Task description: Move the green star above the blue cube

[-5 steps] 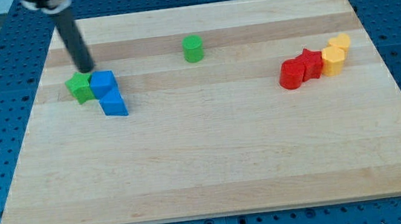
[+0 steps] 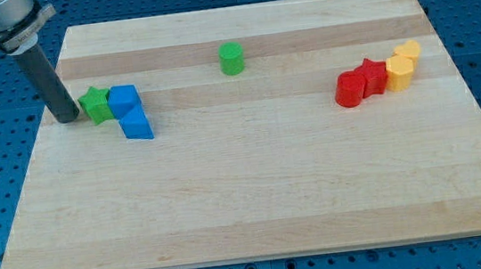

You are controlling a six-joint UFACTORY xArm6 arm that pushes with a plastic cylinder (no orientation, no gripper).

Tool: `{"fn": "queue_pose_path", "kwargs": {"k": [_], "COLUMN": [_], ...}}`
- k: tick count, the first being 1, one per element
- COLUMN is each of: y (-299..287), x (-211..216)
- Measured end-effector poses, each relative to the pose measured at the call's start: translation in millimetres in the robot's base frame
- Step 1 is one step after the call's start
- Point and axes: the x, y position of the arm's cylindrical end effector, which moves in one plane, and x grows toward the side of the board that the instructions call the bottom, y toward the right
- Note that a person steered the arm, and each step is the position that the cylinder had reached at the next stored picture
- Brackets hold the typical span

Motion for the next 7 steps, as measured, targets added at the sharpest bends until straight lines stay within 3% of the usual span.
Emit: {"fn": "queue_pose_path", "kwargs": {"k": [1, 3, 4, 5, 7], "y": [12.2, 30.8, 40.9, 51.3, 33.3], "x": [25.8, 17.0, -59.2, -109.6, -116.4]}}
